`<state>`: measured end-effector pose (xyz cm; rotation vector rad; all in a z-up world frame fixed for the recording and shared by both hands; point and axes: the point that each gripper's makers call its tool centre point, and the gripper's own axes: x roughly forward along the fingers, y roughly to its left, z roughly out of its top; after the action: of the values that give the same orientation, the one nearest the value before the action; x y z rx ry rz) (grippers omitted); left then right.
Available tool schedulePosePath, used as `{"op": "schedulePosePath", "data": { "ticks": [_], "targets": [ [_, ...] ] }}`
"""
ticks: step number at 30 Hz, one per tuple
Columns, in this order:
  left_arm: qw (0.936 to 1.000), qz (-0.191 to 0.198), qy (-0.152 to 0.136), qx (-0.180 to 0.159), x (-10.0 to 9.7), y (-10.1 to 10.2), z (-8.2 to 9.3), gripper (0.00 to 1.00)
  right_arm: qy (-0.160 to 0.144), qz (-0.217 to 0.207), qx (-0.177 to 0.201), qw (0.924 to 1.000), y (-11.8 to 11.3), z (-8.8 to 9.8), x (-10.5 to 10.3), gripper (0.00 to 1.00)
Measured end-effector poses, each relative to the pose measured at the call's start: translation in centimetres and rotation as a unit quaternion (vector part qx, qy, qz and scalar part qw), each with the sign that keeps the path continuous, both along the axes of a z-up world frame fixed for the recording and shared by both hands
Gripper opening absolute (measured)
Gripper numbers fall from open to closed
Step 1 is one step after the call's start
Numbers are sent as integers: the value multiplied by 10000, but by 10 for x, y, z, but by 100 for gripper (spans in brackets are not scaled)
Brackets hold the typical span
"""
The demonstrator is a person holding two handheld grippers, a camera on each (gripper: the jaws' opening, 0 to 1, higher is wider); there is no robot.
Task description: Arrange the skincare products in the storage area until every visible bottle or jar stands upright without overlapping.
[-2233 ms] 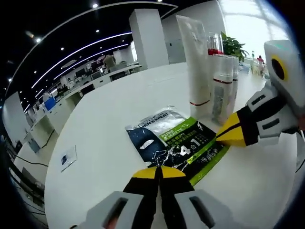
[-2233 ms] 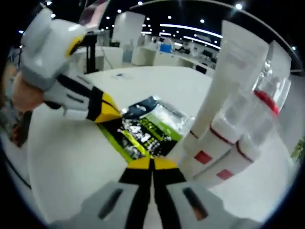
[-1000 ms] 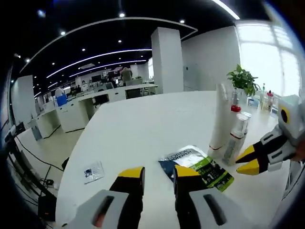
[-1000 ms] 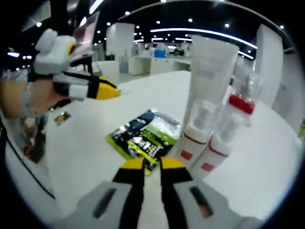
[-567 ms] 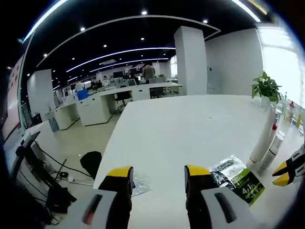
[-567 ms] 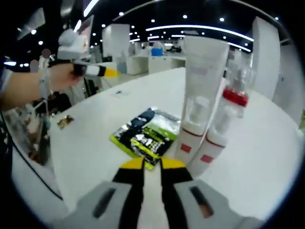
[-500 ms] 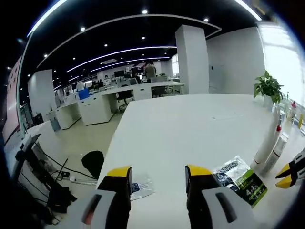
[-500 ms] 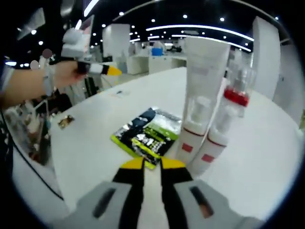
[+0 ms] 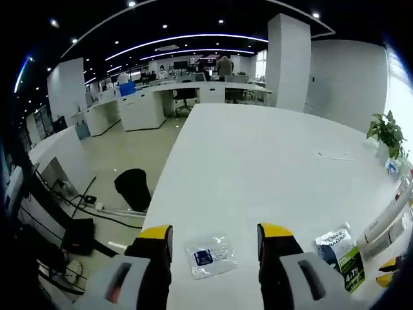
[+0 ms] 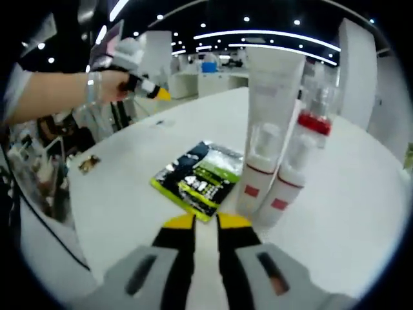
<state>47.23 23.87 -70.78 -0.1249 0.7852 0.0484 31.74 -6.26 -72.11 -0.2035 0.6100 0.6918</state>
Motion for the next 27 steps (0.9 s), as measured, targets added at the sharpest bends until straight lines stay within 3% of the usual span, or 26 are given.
{"op": "schedulePosePath", "data": {
  "ticks": [6,10,13,16,20,27],
  "targets": [
    [9979,107,607,-208,6,-1,-25,56,-4,-54,-25,10000,-2,0,1,11],
    [9952,150,966,-57,5,4,-37,56,-12,-56,-78,10000,-3,0,1,11],
    [9886,227,1437,-385,-2,0,-51,56,4,-76,-91,9999,-4,-2,1,11],
    [9845,245,1644,-555,-3,-2,-59,56,24,-97,-107,9999,-5,-4,1,11],
    [9817,245,1830,-459,-4,-3,-66,57,73,-141,-93,9998,-6,-6,1,11],
    [9740,126,2263,64,-10,0,-68,55,39,-123,-138,9998,-6,-5,2,11]
  ]
}}
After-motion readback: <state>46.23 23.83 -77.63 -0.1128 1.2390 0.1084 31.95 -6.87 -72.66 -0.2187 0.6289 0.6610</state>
